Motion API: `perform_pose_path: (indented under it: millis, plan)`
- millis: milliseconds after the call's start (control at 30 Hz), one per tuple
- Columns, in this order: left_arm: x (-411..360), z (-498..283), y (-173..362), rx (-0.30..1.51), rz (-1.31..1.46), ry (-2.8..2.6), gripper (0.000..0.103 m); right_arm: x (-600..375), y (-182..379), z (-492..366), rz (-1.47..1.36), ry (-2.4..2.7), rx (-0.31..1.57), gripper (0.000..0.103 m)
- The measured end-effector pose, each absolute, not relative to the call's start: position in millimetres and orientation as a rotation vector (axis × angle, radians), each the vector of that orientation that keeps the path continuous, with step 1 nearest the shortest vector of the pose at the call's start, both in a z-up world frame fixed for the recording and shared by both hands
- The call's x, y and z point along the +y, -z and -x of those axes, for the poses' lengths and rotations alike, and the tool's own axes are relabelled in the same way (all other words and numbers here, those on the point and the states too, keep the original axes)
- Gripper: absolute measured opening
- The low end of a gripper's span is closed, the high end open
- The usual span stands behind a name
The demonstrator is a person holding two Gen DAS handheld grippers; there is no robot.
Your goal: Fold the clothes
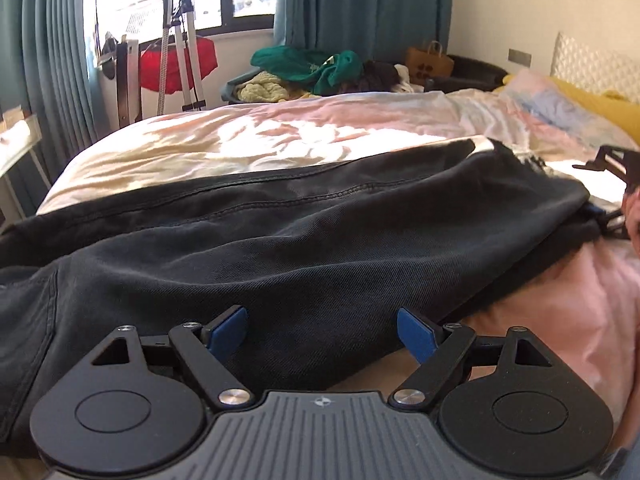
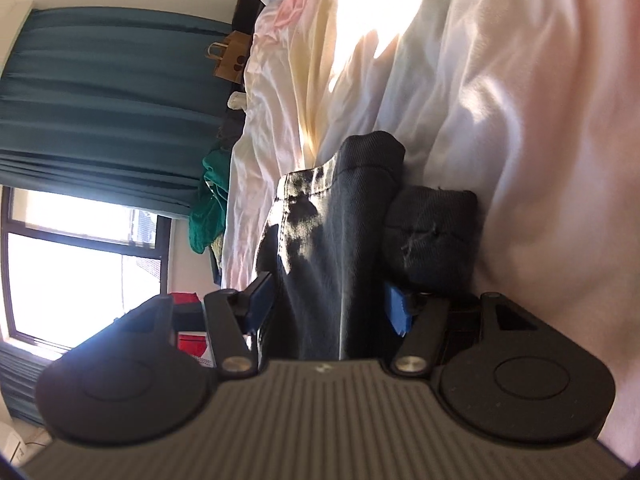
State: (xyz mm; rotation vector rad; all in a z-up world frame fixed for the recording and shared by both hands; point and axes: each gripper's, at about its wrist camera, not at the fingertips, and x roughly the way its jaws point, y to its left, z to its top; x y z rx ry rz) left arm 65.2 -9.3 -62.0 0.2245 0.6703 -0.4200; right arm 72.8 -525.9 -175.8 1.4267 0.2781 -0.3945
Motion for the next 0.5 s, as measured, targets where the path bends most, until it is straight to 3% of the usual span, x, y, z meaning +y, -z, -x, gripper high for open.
perform_pose_path:
  millis: [100,200,500]
  plan:
    - [-13,-63,69,0.659,-0.261,0.428,0.084,-525,178,-77,-1.402,0.443,0.279,0.046]
    - [-20,-61,75,0.636,-0.318,0.431,0.081,-524,169,-79,-1.279,0.503,0.288,0.011]
    - [-36,-44,85,0.587,-0.387,0.543,0.081,-519,137,-65,-1.128,0.504,0.195,0.006]
